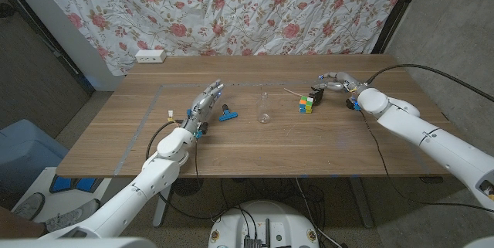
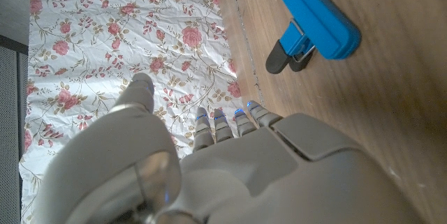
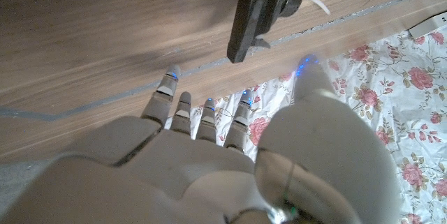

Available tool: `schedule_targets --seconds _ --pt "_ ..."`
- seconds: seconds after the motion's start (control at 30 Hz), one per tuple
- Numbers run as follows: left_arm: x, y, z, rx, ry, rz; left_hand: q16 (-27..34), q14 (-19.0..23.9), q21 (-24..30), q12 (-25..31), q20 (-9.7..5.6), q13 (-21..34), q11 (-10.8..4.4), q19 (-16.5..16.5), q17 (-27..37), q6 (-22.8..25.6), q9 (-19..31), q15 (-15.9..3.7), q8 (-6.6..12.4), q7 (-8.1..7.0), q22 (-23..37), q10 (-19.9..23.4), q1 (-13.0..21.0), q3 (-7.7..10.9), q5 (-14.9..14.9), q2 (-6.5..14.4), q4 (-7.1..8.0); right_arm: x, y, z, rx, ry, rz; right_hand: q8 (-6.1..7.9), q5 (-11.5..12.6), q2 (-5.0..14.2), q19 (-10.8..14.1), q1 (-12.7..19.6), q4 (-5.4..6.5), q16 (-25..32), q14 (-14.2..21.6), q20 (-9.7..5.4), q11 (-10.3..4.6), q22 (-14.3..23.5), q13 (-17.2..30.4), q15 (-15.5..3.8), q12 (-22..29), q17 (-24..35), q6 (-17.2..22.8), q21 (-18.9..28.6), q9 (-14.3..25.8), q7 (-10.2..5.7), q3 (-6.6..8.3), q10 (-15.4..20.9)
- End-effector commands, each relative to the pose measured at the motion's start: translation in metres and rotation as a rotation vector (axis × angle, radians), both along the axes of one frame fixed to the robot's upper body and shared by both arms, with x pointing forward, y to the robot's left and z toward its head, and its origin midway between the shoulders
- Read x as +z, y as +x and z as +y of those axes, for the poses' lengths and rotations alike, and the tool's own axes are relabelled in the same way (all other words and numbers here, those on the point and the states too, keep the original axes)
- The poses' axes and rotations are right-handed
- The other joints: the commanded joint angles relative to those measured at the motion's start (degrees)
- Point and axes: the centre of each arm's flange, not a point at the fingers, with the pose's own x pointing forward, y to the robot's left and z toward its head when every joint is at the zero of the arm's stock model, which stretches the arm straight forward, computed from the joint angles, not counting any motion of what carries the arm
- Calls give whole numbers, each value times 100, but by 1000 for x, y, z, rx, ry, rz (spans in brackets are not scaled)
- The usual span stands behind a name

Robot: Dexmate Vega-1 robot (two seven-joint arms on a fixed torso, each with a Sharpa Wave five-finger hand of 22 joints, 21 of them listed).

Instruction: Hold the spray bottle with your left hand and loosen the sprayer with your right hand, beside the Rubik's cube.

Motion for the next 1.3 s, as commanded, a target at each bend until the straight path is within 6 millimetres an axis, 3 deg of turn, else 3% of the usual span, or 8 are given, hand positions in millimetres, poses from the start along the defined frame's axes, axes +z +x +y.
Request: schedule_targets --seconds 0.03,0.27,0.57,0.73,0.8,0.87,1.1,1.3 --pt "-1 -1 4 -1 -4 0 -14 31 -13 11 -6 16 -1 6 21 50 14 -6 -8 33 24 54 -70 24 -7 13 27 -1 -2 -1 36 19 14 -213 133 -71 -131 -277 43 -49 -128 14 -4 5 5 52 -20 36 -293 -11 -18 55 -106 -182" --pt "1 0 7 -1 0 -7 -29 11 -19 -3 -13 16 2 10 20 45 14 -16 -19 17 24 45 -107 22 -6 36 28 -2 -3 -7 73 55 3 -571 307 -159 -400 -640 161 -141 -394 -68 -3 2 -18 52 -43 34 -755 -28 -45 92 -271 -521" --pt "6 2 12 6 25 -12 -52 -41 -41 -29 -35 16 4 -22 22 13 14 -20 -42 3 25 11 -178 7 -6 56 37 -6 -2 -16 102 133 -24 -823 429 -227 -619 -857 212 -191 -569 -238 -16 -2 -41 8 -36 -1 -1140 -35 -56 84 -390 -712" --pt "10 2 15 23 52 -21 -65 -85 -54 -59 -49 16 27 -43 23 -55 13 -35 -72 19 25 -49 -246 -8 -4 72 44 -10 -2 -20 140 210 -54 -877 455 -215 -687 -943 245 -194 -608 -317 0 -3 -48 -29 -32 -9 -1251 -36 -59 148 -420 -763" --pt "11 2 15 26 49 -27 -62 -104 -59 -71 -56 17 10 -53 31 -105 14 -45 -87 5 26 -76 -330 -34 -5 80 73 -12 -1 -22 155 243 -70 -903 465 -189 -699 -1034 284 -186 -616 -387 -2 -3 -54 -174 -18 -18 -1317 -21 -61 175 -445 -769" --pt "12 3 15 29 49 -35 -61 -119 -64 -80 -63 17 25 -65 36 -156 14 -48 -101 -5 27 -97 -409 -52 -2 99 104 -13 -1 -22 169 270 -82 -907 468 -169 -700 -1120 317 -180 -612 -450 -113 -5 -62 -315 4 -40 -1339 -7 -64 176 -472 -742" --pt "17 7 16 43 56 -57 -57 -169 -74 -102 -92 15 55 -101 55 -270 12 -45 -118 -19 29 -172 -622 -66 14 203 209 -16 0 -18 197 351 -116 -888 435 -113 -647 -1350 408 -133 -486 -659 -240 -10 -88 -573 57 -101 -1305 22 -69 226 -540 -583" --pt "20 11 17 53 36 -80 -54 -172 -76 -106 -101 14 39 -109 53 -297 11 -53 -117 -21 29 -193 -682 -70 19 218 228 -17 0 -12 211 398 -136 -886 409 -80 -607 -1455 446 -120 -428 -717 -322 -13 -102 -683 78 -139 -1288 32 -74 262 -571 -474"
